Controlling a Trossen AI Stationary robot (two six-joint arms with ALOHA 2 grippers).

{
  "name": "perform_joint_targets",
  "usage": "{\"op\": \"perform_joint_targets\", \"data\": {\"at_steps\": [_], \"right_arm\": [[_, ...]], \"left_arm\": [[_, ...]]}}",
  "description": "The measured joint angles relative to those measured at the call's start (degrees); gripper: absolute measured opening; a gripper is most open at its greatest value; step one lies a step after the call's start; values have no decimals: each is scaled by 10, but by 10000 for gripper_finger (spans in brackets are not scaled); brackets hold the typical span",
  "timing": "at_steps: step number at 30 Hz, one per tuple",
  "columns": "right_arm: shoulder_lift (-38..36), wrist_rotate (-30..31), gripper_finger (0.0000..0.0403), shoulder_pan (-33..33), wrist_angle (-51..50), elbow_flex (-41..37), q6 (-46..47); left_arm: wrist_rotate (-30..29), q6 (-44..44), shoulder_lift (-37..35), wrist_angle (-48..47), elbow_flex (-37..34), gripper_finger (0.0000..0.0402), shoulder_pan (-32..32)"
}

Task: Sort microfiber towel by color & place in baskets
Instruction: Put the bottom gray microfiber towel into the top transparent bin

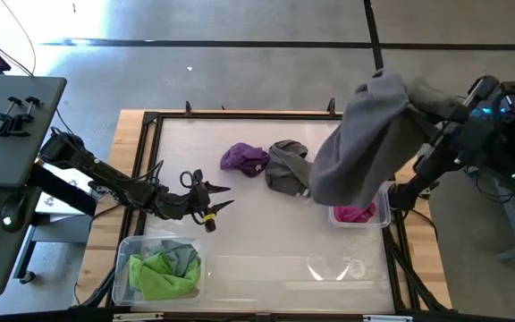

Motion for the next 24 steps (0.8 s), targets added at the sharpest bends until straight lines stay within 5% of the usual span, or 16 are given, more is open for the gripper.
{"op": "perform_joint_targets", "data": {"at_steps": [3, 8, 13, 18, 20, 24], "right_arm": [[-22, 2, 23, 0, -1, 0, 40], [-24, 7, 23, 0, -80, 2, 126], [-15, -7, 23, 43, -243, -2, 267], [-60, -93, 23, 83, -412, -7, 552], [-83, -132, 23, 82, -387, -37, 538], [-80, -99, 23, 73, -378, -67, 498]], "left_arm": [[51, 47, 16, 99, 0, 165, 11], [245, 135, 93, 255, 31, 153, 77], [313, 153, 184, 222, 113, 120, 142], [362, 167, 249, 237, 169, 94, 145], [361, 181, 270, 259, 185, 87, 145], [364, 205, 305, 267, 229, 76, 156]]}}
